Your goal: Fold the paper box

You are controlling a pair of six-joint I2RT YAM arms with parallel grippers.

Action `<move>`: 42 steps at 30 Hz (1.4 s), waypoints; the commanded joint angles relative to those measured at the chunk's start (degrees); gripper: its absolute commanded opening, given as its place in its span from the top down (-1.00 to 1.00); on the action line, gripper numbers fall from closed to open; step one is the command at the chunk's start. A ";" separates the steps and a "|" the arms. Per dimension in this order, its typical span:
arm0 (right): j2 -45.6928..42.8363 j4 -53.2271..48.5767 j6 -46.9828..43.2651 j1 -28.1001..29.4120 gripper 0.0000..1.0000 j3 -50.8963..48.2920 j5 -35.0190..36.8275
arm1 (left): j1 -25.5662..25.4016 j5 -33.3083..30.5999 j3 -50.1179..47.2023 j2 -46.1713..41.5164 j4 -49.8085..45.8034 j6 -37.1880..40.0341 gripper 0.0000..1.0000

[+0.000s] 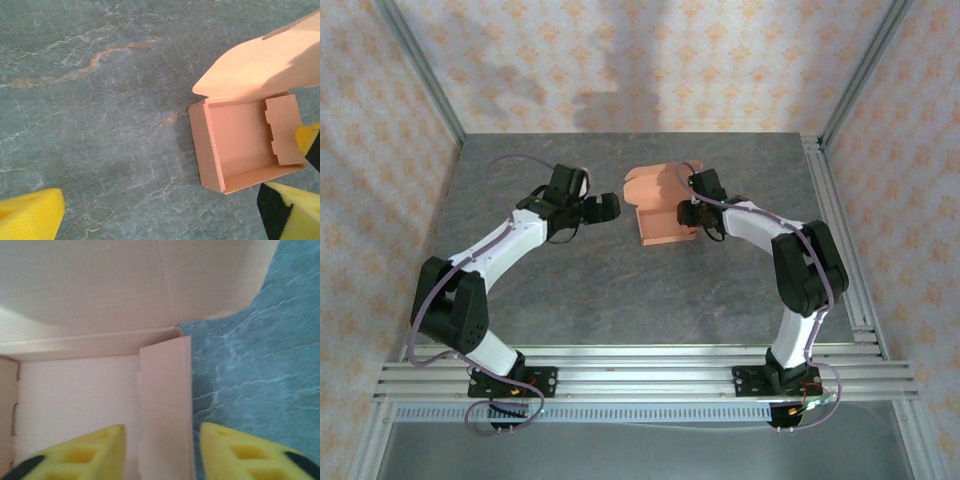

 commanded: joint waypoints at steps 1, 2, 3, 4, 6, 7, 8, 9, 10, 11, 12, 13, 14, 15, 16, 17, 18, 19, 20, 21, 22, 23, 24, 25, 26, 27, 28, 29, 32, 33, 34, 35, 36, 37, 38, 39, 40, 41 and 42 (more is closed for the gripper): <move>2.00 -1.92 0.08 -2.26 0.23 3.19 -1.98 | 0.66 1.03 -3.07 -3.10 3.23 -1.07 -1.00; 2.36 -2.48 -0.01 -2.33 0.25 3.33 -1.75 | 0.61 1.07 -3.84 -3.97 3.03 -1.16 -1.00; 2.69 -3.09 0.05 -2.36 0.30 3.52 -1.16 | 0.55 1.16 -4.63 -4.74 3.13 -1.25 -1.00; 3.15 -3.59 0.07 -2.44 0.34 3.79 -0.84 | 0.54 1.10 -5.66 -5.59 3.26 -1.16 -1.00; 3.80 -3.36 0.15 -2.58 0.38 3.85 -0.74 | 0.62 0.65 -7.39 -7.00 3.45 -0.86 -1.00; 4.13 -3.24 0.33 -2.69 0.40 3.84 -0.80 | 0.57 0.30 -8.05 -7.66 3.39 -0.66 -1.00; 4.44 -3.18 0.34 -2.66 0.41 4.19 -1.07 | 0.59 0.15 -8.42 -7.99 3.21 -0.39 -1.00; 4.79 -3.15 0.34 -2.68 0.43 4.38 -1.31 | 0.64 0.13 -8.49 -8.18 3.01 -0.31 -1.00; 5.19 -3.06 0.51 -2.70 0.46 4.68 -1.55 | 0.55 0.11 -8.66 -8.35 3.01 -0.27 -1.00; 5.69 -3.02 0.65 -2.67 0.48 5.06 -2.09 | 0.57 0.21 -8.81 -8.46 3.26 -0.37 -1.00; 6.07 -3.10 0.77 -2.70 0.51 5.27 -2.44 | 0.63 0.41 -8.90 -8.48 3.40 -0.37 -1.00; 6.42 -3.05 1.07 -2.66 0.55 5.48 -2.75 | 0.59 0.51 -8.99 -8.55 3.46 -0.35 -1.00; 6.63 -3.06 1.25 -2.70 0.59 5.55 -3.11 | 0.53 0.51 -8.98 -8.65 3.36 -0.31 -1.00; 6.71 -3.00 1.42 -2.69 0.65 5.52 -3.37 | 0.55 0.38 -9.13 -8.80 3.24 -0.25 -1.00; 6.56 -2.89 1.64 -2.65 0.68 5.37 -3.39 | 0.57 0.36 -9.22 -9.04 3.25 -0.17 -1.00; 6.42 -2.88 1.66 -2.69 0.69 5.25 -3.38 | 0.54 0.29 -9.39 -9.28 3.29 -0.10 -1.00; 6.28 -2.84 1.66 -2.70 0.71 5.06 -3.36 | 0.58 0.27 -9.64 -9.44 3.33 0.03 -1.00; 6.17 -2.85 1.65 -2.64 0.73 4.90 -3.14 | 0.56 0.21 -9.73 -9.55 3.30 0.08 -1.00; 5.98 -2.96 1.61 -2.69 0.77 4.74 -2.93 | 0.58 0.27 -9.83 -9.52 3.38 0.12 -1.00; 5.84 -3.15 1.37 -2.69 0.81 4.61 -2.45 | 0.59 0.31 -9.95 -9.43 3.39 0.08 -1.00; 5.45 -3.15 1.37 -2.63 0.86 4.40 -2.03 | 0.54 0.39 -10.22 -9.42 3.77 -0.06 -1.00; 5.03 -3.08 1.40 -2.70 0.87 4.13 -1.73 | 0.61 0.22 -10.42 -9.30 4.03 -0.31 -1.00; 4.37 -2.96 1.38 -2.66 0.87 3.80 -1.63 | 0.60 -0.84 -10.75 -9.35 4.24 -1.00 -1.00; 3.53 -2.66 1.59 -2.69 0.87 3.32 -1.77 | 0.69 -2.92 -11.38 -9.71 4.59 -2.25 -1.00; 2.61 -1.98 1.93 -2.70 0.87 2.74 -1.95 | 0.81 -4.83 -12.32 -10.20 5.09 -3.61 -1.00; 1.30 -1.16 2.30 -2.68 0.87 1.96 -2.34 | 1.64 -6.34 -13.76 -10.92 6.06 -6.25 -1.00; -0.18 -0.25 2.66 -2.63 0.88 1.20 -2.88 | 3.17 -6.27 -15.48 -11.39 7.73 -8.67 -1.00; -1.34 0.28 3.01 -2.65 0.88 0.62 -3.35 | 4.88 -5.40 -17.13 -11.69 9.47 -10.91 -1.00; -5.21 1.93 4.19 -2.65 0.88 -0.57 -5.59 | 8.99 -1.62 -20.91 -10.99 15.96 -15.03 -1.00; -6.66 2.86 4.74 -2.64 0.89 -1.11 -6.64 | 9.24 -0.40 -20.73 -9.97 16.97 -14.77 -1.00; -8.06 4.04 5.27 -2.66 0.88 -1.75 -7.92 | 9.23 1.07 -20.18 -8.67 17.86 -14.46 -1.00; -9.36 5.47 5.77 -2.69 0.88 -2.39 -8.96 | 9.23 2.97 -19.94 -7.36 19.33 -14.59 -1.00; -10.90 7.68 6.25 -2.70 0.88 -3.59 -10.14 | 9.19 5.58 -19.86 -5.80 21.96 -15.34 -1.00; -12.55 10.38 6.84 -2.63 0.88 -4.96 -11.23 | 9.15 8.15 -19.85 -4.26 24.87 -16.26 -1.00; -13.78 12.44 7.38 -2.69 0.88 -6.01 -12.04 | 8.84 10.11 -19.66 -2.95 27.12 -16.79 -0.99; -15.11 14.30 7.86 -2.62 0.88 -6.94 -12.78 | 8.23 11.90 -19.16 -1.61 29.30 -17.04 -0.98; -16.20 15.85 8.41 -2.70 0.88 -7.62 -13.37 | 7.41 13.32 -18.19 -0.29 30.53 -16.81 -0.98; -17.03 17.20 8.92 -2.69 0.88 -8.23 -14.04 | 6.63 14.61 -17.07 0.85 31.16 -16.28 -0.97; -17.83 18.97 9.62 -2.65 0.88 -8.84 -14.83 | 5.52 16.02 -15.53 2.25 31.61 -15.79 -0.96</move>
